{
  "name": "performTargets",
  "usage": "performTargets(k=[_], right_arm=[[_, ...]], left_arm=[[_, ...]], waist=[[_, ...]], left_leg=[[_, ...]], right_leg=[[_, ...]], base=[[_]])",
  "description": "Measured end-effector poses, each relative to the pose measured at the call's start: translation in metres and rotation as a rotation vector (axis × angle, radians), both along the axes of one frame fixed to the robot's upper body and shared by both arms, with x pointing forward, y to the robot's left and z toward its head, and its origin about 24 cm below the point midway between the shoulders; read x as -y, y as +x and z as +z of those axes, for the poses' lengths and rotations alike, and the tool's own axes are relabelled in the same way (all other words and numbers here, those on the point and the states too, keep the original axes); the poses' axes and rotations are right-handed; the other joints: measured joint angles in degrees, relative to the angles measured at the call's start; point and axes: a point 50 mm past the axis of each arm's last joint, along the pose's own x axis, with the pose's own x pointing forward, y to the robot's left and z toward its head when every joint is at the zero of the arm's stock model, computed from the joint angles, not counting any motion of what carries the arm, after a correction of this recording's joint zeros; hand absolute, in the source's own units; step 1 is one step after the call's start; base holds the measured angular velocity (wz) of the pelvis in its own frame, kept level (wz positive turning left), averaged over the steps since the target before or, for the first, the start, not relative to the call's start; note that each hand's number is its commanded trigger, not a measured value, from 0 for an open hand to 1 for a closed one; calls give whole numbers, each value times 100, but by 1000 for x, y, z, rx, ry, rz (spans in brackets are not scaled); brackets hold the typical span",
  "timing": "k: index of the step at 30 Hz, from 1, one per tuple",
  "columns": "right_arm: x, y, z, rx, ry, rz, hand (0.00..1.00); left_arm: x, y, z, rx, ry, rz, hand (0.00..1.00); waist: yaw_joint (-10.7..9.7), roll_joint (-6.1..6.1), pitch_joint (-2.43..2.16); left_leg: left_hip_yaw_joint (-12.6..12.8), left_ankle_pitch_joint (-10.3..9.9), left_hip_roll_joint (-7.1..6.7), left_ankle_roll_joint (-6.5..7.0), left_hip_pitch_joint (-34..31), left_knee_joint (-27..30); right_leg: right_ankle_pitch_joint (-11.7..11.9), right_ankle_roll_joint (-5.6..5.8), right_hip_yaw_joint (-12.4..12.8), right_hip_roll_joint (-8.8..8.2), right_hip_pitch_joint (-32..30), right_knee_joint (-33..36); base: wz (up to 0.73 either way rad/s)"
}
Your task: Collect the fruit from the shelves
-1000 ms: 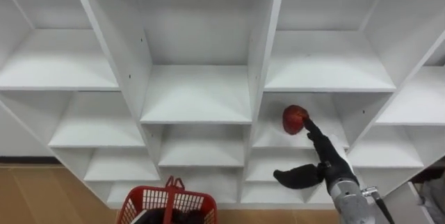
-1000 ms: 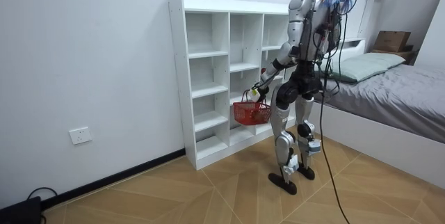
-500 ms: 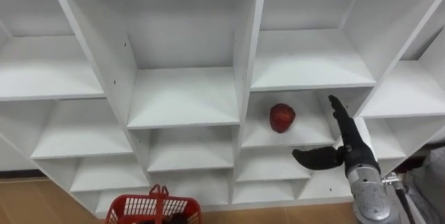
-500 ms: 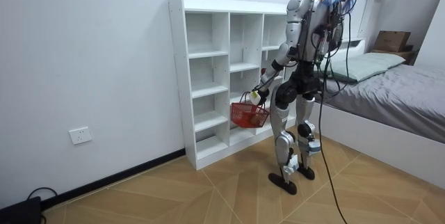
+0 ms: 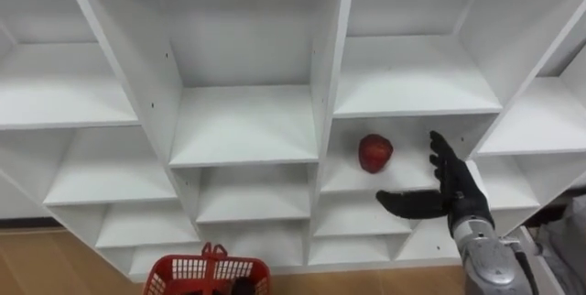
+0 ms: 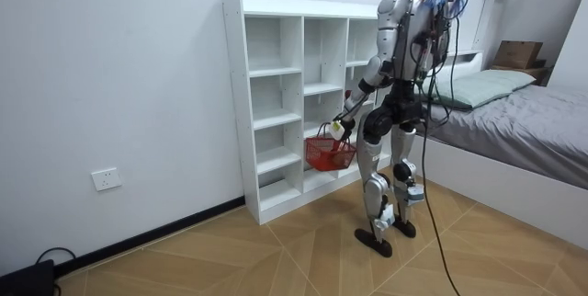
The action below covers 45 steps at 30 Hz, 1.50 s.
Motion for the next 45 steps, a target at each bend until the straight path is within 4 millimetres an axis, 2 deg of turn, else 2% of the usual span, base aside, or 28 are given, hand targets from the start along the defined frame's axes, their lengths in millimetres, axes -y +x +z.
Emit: performTargets(k=[5, 7, 11, 12, 16, 19, 22, 26, 31, 38, 45], right_arm=[[0, -2, -7, -33, 20, -17, 0], [0, 7, -7, -31, 47, -39, 0], [0, 17, -4, -15, 61, -76, 0], [-2, 25, -4, -17, 56, -71, 0], [0, 47, 4, 4, 100, -139, 0], [1, 62, 14, 38, 98, -165, 0], [2, 68, 20, 63, 89, -185, 0], [3, 71, 24, 77, 77, -203, 0], [7, 78, 25, 73, 43, -239, 0], [12, 84, 34, 115, 22, -264, 0], [13, 85, 33, 110, 16, -267, 0]], left_arm=[[-2, -6, -1, -15, 5, 5, 100], [-3, -8, -2, -21, 11, 6, 100], [-5, -9, -2, -26, 18, 8, 100], [-6, -5, -1, -17, 22, 5, 100], [-4, 14, 3, 25, 35, -11, 100], [0, 21, 4, 34, 36, -28, 100], [1, 21, 4, 33, 32, -21, 100], [2, 24, 4, 31, 46, -26, 100], [6, 33, 5, 43, 44, -50, 100], [8, 37, 6, 53, 42, -60, 100], [10, 41, 7, 61, 44, -74, 100]], waist=[[72, -31, -22], [68, -62, -55], [90, -102, -59], [85, -123, -58], [185, -210, -17], [205, -214, -13], [201, -207, -6], [201, -195, 15], [195, -110, 80], [205, -103, 84], [293, -104, 83]], left_leg=[[-14, 1, 0, -1, -80, 4], [-27, 2, -1, 0, -227, 40], [-75, 3, 1, 0, -407, 107], [-81, 4, 7, 0, -516, 143], [-181, 21, 5, 2, -873, 307], [-218, 28, 0, 11, -1033, 357], [-237, 29, -2, 12, -1070, 358], [-249, 35, -7, 18, -1204, 399], [-243, 35, -4, 18, -1300, 410], [-224, 42, -1, 13, -1407, 414], [-233, 44, 1, 12, -1451, 404]], right_leg=[[0, 0, -9, 0, -37, 11], [4, -5, -22, -8, -165, 22], [8, -10, -73, -16, -303, 43], [16, -23, -76, -15, -403, 64], [36, -44, -189, -40, -686, 139], [42, -41, -258, -57, -814, 183], [42, -40, -328, -69, -836, 189], [42, -41, -330, -76, -952, 198], [42, -41, -324, -74, -1052, 209], [45, -46, -317, -71, -1172, 216], [45, -45, -324, -74, -1223, 214]], base=[[0], [0], [7], [0], [13], [9], [7], [0], [0], [0], [0]])
